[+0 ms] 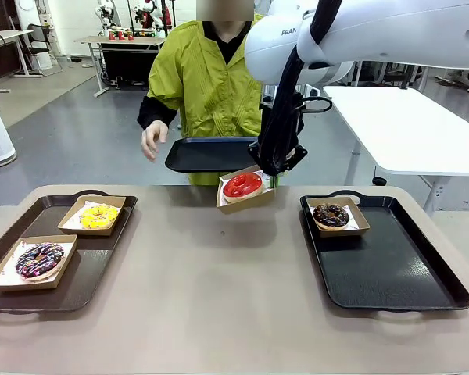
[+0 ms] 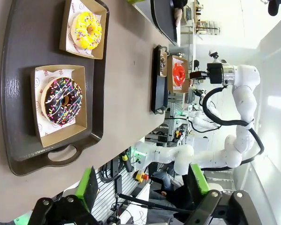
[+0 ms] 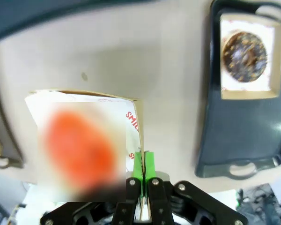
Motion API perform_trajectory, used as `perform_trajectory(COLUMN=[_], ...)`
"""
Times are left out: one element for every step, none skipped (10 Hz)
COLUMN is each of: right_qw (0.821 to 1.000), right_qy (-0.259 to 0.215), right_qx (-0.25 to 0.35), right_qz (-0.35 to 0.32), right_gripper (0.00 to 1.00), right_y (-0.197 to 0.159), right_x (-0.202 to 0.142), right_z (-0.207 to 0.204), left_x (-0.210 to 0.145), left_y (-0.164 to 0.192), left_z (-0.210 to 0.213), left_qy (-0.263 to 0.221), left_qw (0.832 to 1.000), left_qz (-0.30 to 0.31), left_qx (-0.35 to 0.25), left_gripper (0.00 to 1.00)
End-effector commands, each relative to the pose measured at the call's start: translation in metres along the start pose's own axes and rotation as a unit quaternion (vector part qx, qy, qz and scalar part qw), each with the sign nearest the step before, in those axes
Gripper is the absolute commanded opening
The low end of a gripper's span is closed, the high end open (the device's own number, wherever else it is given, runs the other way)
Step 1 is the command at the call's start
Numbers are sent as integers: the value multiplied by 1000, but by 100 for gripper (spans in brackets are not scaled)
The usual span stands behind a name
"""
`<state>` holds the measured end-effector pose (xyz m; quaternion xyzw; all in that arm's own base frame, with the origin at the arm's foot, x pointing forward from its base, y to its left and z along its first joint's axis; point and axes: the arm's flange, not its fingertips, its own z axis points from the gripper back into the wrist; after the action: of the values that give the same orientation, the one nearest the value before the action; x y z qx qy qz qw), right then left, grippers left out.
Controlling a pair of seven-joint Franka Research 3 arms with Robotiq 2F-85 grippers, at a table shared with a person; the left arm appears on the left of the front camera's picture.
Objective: Individually package the donuts and arrange them on the tray.
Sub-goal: Place the picked Paper togo box on the Handle tray.
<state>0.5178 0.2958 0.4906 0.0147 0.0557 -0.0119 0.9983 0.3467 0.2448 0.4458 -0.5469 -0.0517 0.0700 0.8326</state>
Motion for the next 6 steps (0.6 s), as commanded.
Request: perform_trajectory(right_qw=[999,999,999,999,999,999], right_qy=[28,29,23,18,8,-9], right_qx=[18,24,26,29,31,37], right_qz=[24,24,20,23,25,25], right_gripper=[2,2,2,2,2,2], right_y=[-24,-41,-66,-89,-115,-145], right_x=[-32,-50,-70,-86,-98,-105], right_z=[29,42,53,57,58,56], left_x=[-1,-1,-1,-1,-1,-1], left_y=[-1,-1,-1,-1,-1,-1], left_z=[2,2,2,2,2,2], left_qy=[-6,-6,-6,-6,-6,-6], left_qw=[1000,1000,1000,1000,1000,1000], left_qz=[-2,-2,-2,-2,-2,-2], left_qx=[-2,-2,-2,-2,-2,-2], left_gripper=[100,100,100,100,100,100])
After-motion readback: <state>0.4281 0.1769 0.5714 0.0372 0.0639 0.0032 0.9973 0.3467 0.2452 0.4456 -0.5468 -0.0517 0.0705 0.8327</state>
